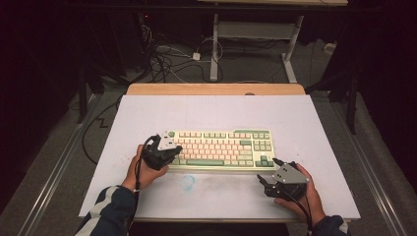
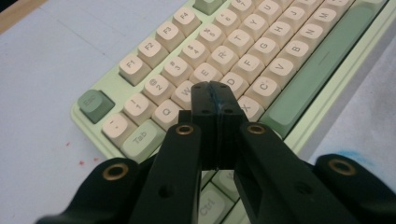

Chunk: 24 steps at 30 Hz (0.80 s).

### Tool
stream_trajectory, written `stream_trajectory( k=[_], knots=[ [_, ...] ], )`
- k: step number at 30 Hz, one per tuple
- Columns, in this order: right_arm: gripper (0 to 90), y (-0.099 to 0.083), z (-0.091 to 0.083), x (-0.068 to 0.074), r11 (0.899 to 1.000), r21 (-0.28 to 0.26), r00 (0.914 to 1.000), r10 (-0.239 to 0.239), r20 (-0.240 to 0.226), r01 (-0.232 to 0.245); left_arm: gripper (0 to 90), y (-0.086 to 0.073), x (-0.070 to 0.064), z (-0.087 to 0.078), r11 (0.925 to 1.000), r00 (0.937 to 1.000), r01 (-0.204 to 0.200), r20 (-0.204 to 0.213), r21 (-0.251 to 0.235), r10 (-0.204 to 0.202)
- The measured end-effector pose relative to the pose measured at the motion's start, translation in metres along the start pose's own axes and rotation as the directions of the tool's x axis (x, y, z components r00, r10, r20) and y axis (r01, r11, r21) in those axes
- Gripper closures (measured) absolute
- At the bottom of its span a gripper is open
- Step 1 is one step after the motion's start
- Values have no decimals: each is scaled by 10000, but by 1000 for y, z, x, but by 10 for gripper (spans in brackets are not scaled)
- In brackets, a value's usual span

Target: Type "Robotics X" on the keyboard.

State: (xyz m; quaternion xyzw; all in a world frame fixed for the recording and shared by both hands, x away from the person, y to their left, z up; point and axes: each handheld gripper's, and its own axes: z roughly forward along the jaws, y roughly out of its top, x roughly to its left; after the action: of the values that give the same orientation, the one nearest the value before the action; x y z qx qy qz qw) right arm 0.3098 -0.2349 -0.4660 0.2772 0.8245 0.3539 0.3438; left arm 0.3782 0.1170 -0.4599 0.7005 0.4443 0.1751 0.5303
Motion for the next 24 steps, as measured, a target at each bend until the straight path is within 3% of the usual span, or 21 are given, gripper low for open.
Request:
stream_trajectory(
  k=[9,18,24],
  knots=[
    [269,0,1,0,10000,41,10000,-76,-38,76,867,-1,-5,17,9991,10000,-91,-14,402,92],
    [269,-1,2,1,9998,120,9998,-131,-123,133,867,-4,-3,21,9978,9998,-162,-122,648,171],
    [269,-1,2,2,9996,192,9997,-187,-162,190,857,0,-3,19,9990,9999,-107,-126,427,113]
  ],
)
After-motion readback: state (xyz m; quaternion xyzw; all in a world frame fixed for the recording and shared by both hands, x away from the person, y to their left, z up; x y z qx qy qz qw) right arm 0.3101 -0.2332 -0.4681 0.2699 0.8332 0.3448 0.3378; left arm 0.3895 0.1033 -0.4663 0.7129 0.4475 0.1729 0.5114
